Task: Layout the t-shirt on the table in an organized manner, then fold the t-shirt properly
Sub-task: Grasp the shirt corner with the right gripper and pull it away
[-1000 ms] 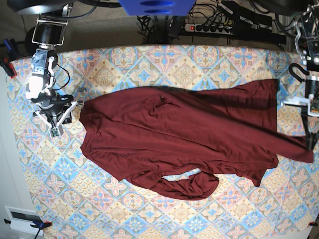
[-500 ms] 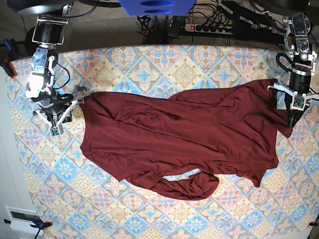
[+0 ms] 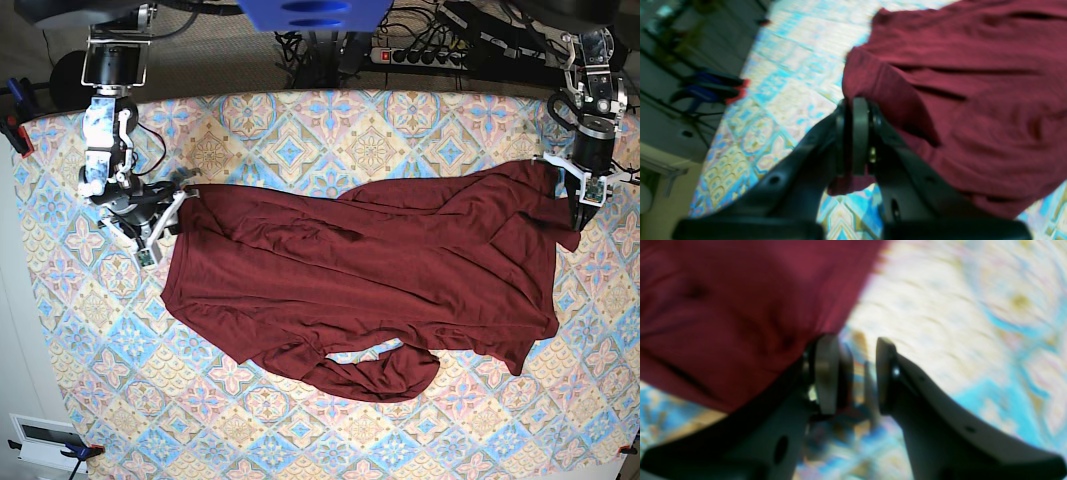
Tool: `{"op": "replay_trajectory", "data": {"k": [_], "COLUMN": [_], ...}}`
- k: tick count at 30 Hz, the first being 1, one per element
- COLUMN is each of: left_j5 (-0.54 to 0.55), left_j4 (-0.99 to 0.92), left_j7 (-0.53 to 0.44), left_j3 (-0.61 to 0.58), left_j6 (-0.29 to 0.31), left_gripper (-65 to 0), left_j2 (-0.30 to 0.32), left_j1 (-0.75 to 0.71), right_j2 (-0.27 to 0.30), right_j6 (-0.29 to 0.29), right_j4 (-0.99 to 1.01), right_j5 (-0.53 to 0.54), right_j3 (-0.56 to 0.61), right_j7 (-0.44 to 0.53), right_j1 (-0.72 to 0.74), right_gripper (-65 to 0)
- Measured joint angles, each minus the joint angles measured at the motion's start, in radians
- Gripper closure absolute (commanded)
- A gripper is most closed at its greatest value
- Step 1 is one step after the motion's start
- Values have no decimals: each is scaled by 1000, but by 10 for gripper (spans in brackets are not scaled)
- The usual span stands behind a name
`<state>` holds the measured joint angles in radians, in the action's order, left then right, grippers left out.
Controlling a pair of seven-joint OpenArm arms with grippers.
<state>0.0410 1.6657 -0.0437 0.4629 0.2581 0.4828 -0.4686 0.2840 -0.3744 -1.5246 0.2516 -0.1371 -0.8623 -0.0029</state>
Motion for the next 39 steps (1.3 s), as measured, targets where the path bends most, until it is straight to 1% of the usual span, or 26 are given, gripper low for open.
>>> {"op": "replay_trajectory", "data": {"k": [2,4,6,9,11,14,15,17,19,23,24,27,32,35,39], "left_j5": [0,8,8,8,8,8,8,8,8,8,8,8,8,8,11], "left_j4": [0,0,-4,-26,-28,-28,-28,-28,-28,-28,-28,-28,-28,-28,-28], "left_j7": [0,0,-2,0,6,-1,-1,0,-1,-1,-1,-1,-1,-1,-1], "left_j3": [1,2,2,2,2,2,2,2,2,2,2,2,2,2,2], "left_j6": [-15,-14,-5,-7,-8,-6,-6,-10,-10,-10,-10,-10,-10,-10,-9], "left_gripper": [0,0,0,0,0,0,0,0,0,0,0,0,0,0,0], "left_j2": [2,2,2,1,2,1,2,2,2,2,2,2,2,2,2], "left_j1": [2,3,3,2,3,6,5,5,6,6,6,6,6,6,6], "right_j2": [-2,4,6,-5,-18,-21,-20,-21,-24,-23,-24,-24,-35,-41,-65], "right_j6": [0,8,7,0,10,4,10,7,7,8,8,8,10,7,3], "right_j4": [-1,-10,-35,-100,-142,-174,-174,-174,-174,-167,-162,-141,-80,-43,-13], "right_j5": [3,-2,-9,-3,27,137,158,223,284,362,370,406,404,412,419], "right_j3": [2,-7,-16,-80,-138,-184,-186,-187,-185,-185,-183,-181,-181,-182,-186], "right_j7": [3,16,-4,-5,2,4,1,-11,-6,-3,-4,-3,2,26,52], "right_j1": [-3,-37,-75,-111,-120,-155,-170,-195,-216,-240,-241,-238,-237,-229,-220], "right_gripper": [-188,-189,-189,-190,-190,-190,-191,-212,-253,-345,-354,-354,-354,-354,-347]}}
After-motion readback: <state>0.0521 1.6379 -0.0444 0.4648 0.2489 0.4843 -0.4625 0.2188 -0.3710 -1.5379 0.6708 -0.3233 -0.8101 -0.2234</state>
